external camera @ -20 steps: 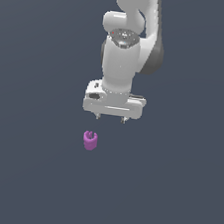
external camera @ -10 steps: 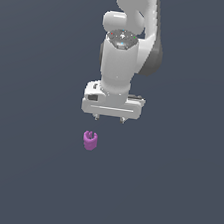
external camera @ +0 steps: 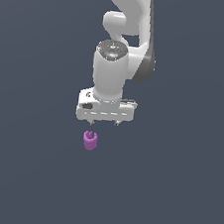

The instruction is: Pick up the object and move it to a goal position.

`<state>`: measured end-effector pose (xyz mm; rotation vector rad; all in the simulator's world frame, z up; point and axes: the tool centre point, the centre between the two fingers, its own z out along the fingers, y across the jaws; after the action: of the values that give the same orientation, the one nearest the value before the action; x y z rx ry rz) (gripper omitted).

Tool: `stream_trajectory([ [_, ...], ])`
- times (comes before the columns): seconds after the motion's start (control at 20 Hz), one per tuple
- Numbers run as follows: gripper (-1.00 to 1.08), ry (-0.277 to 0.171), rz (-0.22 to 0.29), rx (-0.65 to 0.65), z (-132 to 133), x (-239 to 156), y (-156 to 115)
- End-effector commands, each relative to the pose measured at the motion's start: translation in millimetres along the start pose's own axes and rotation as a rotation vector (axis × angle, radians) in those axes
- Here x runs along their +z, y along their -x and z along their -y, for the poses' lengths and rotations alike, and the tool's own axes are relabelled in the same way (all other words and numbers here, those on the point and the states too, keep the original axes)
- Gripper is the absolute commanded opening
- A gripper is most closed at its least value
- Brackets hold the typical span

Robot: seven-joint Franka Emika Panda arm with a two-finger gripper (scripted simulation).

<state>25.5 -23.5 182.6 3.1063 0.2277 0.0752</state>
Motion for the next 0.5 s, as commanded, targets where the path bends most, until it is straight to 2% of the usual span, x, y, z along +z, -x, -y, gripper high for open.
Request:
stream_trajectory([
  [0.0,1.00,-0.002,0.006,-0.049,-7.2,8.1,-1.0],
  [0.45,1.00,-0.018,0.027,-0.239,-35.0,40.2,-3.2],
])
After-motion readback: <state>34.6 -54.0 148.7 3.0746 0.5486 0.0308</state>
